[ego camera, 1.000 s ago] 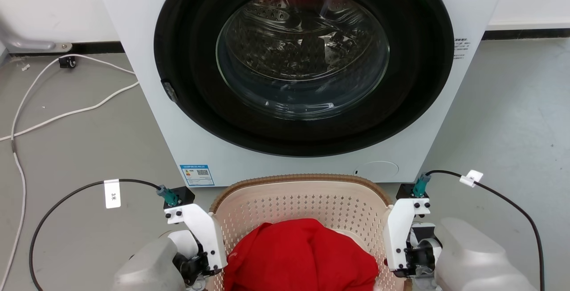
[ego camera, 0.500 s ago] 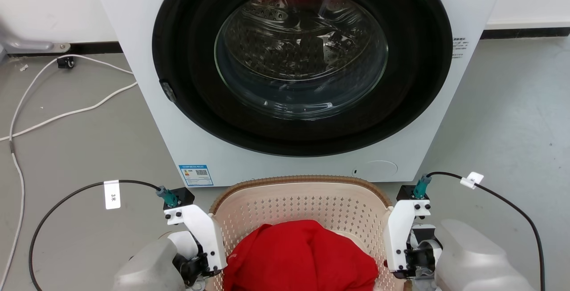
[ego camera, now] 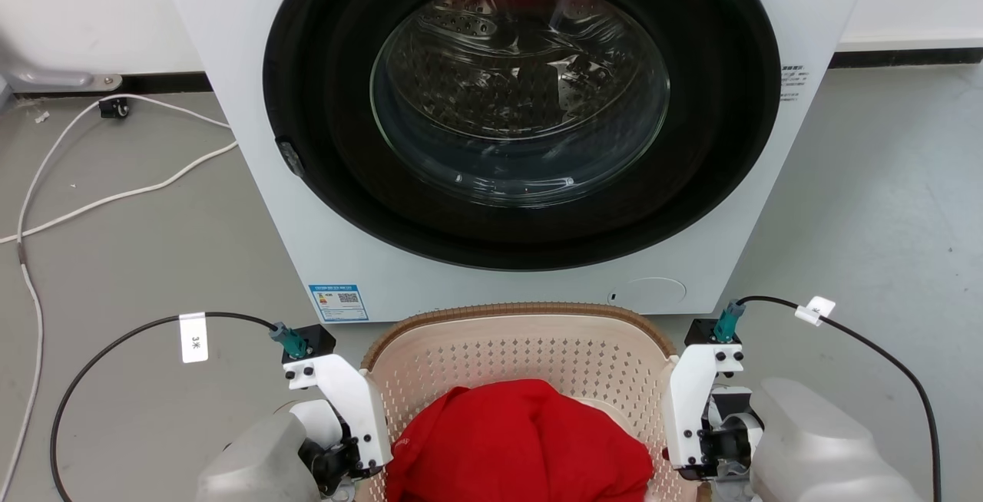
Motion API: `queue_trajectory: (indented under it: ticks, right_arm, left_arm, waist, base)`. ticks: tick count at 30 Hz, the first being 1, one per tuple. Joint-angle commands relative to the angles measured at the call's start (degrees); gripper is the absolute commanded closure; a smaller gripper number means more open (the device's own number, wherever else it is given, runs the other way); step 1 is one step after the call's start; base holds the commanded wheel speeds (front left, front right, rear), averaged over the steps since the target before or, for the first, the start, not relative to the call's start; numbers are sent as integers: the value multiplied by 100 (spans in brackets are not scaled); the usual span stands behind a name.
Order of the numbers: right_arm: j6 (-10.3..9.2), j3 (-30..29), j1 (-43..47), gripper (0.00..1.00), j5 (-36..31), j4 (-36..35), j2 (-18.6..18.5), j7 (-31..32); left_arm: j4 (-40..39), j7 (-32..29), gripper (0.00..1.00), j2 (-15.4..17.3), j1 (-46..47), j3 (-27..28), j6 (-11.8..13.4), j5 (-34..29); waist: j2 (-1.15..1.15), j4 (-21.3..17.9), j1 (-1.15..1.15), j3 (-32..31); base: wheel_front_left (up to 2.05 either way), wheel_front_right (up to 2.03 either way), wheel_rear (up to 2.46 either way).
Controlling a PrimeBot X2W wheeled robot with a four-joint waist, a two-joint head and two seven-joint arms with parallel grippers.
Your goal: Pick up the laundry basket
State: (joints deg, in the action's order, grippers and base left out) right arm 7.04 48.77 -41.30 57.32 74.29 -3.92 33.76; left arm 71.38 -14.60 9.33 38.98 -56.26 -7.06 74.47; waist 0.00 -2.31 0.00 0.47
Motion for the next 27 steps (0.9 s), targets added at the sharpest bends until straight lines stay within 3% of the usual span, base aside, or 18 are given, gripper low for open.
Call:
queue_trajectory:
  ticks: [1, 27]
  right_arm:
    - [83, -30, 3, 100, 4, -84, 190, -23]
    - [84, -93, 43, 100, -5, -84, 187, 89]
  left_arm:
    - [-77, 37, 100, -160, -55, -10, -77, 40]
    - [-56, 53, 100, -123, -78, -50, -77, 120]
  waist:
    - [0, 2, 0, 0]
    - [0, -5, 0, 2]
  base:
    - [0, 0, 0]
    - [0, 0, 0]
